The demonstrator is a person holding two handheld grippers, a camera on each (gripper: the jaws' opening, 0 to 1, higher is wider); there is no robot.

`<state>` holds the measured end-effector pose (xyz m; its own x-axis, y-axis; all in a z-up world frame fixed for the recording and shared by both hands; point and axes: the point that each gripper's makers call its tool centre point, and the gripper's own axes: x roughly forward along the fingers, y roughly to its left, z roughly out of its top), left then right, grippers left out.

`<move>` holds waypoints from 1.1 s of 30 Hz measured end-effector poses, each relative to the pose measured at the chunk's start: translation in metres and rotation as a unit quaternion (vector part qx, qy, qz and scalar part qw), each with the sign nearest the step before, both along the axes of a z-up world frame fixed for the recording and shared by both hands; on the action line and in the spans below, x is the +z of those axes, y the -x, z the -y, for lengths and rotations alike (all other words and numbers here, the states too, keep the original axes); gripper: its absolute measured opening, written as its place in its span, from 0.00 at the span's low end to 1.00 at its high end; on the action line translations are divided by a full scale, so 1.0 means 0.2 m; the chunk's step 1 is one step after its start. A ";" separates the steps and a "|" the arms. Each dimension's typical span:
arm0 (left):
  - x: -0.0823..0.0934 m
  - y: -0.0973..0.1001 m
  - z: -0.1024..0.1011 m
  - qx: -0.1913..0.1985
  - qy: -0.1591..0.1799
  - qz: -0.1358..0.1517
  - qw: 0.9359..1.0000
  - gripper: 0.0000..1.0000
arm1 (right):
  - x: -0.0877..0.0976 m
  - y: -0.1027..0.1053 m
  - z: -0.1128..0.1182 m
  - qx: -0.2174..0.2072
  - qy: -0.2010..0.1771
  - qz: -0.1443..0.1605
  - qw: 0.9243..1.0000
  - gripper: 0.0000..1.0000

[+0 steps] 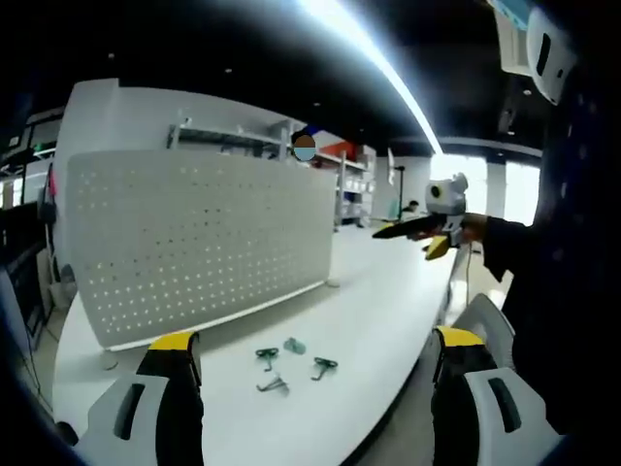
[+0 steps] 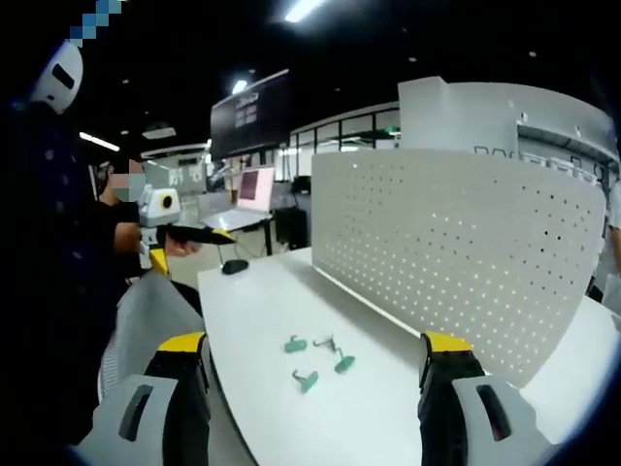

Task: Insert the hook assembly into the mounting plate slot until the hook locks in place.

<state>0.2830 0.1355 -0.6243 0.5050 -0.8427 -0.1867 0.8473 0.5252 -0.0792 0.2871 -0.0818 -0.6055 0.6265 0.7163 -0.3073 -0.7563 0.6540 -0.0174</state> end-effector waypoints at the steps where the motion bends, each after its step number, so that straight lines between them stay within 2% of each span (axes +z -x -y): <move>1: 0.00 0.00 0.00 0.000 0.000 0.000 1.000 1.00 | 0.00 0.00 0.00 0.001 0.000 0.000 1.000 0.91; 16: 0.00 0.04 0.01 0.005 -0.001 0.002 1.000 1.00 | 0.01 -0.01 -0.03 0.016 -0.002 0.002 1.000 0.89; 33: -0.01 0.05 0.04 0.001 0.008 0.001 1.000 0.99 | -0.04 0.01 -0.07 0.016 -0.005 -0.007 1.000 0.88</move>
